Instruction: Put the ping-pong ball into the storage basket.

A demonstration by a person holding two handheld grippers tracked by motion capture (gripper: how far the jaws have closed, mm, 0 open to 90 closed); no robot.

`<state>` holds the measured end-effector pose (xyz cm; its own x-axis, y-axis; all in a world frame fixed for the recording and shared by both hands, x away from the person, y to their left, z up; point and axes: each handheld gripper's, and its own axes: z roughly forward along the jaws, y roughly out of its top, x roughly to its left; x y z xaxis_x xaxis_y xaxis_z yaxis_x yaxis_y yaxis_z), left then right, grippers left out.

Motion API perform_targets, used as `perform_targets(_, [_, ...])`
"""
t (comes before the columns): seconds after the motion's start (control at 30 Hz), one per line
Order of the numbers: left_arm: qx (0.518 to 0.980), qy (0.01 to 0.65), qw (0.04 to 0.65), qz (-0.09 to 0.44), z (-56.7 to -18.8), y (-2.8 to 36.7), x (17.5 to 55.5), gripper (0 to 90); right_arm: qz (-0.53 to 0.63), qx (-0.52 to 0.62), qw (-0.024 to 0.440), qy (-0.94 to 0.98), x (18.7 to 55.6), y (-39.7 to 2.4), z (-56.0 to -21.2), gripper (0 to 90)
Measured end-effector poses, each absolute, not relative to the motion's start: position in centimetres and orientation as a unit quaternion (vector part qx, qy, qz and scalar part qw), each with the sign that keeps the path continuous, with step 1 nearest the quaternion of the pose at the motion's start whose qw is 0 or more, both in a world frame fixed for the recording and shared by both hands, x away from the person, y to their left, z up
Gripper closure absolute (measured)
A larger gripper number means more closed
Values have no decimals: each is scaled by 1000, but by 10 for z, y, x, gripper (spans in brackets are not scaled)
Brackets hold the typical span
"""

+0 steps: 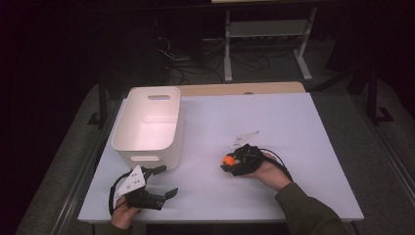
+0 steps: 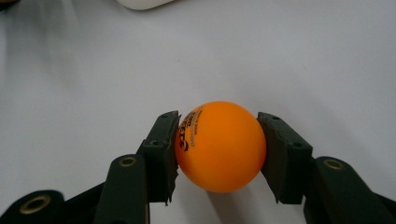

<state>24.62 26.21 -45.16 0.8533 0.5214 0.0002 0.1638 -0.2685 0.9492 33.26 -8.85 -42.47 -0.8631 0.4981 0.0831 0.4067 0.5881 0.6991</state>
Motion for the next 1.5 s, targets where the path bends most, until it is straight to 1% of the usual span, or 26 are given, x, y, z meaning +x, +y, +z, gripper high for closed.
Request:
perform_targets(1.07, [781,218,563,160,-452,262,246,140,376,220,50,899,334,-54,-422,496])
perform_targets(1.5, [782,219,562,160,-452,262,246,141,378,213,48,900,334,-49,-412,496])
